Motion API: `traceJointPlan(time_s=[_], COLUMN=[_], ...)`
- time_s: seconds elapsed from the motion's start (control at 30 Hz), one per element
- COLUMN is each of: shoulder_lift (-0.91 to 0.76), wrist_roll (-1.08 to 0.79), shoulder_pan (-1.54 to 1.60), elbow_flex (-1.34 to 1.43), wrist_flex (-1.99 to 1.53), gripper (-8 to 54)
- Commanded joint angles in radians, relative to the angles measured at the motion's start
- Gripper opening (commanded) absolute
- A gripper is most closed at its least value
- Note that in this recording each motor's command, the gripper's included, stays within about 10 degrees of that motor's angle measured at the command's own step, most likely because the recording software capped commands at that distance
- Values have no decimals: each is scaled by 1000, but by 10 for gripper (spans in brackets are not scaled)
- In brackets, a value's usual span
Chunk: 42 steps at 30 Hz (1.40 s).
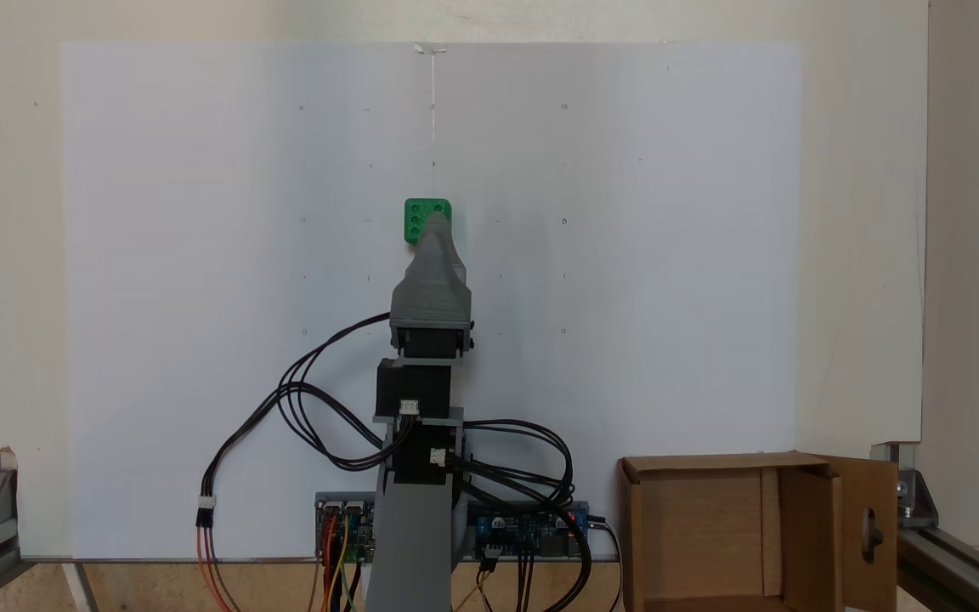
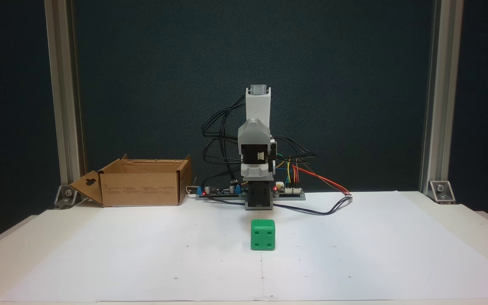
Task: Grasp a green dice and put it in the bin.
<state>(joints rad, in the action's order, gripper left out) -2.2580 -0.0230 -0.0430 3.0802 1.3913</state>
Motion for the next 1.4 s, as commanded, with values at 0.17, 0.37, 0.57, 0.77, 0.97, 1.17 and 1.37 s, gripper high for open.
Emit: traceJointPlan(time_s=[0.17, 0.37, 0.57, 0.77, 0.97, 1.17, 1.37], shoulder_lift=[-107, -107, -107, -106, -107, -109, -110], wrist_roll=[21, 18, 20, 14, 5, -3, -3], shoulder_pan=[0, 0, 5, -3, -6, -8, -14], elbow_flex=[48, 48, 48, 48, 37, -83, -353], wrist_flex=[72, 72, 72, 66, 55, -101, -477], gripper=[452, 451, 452, 446, 445, 444, 442])
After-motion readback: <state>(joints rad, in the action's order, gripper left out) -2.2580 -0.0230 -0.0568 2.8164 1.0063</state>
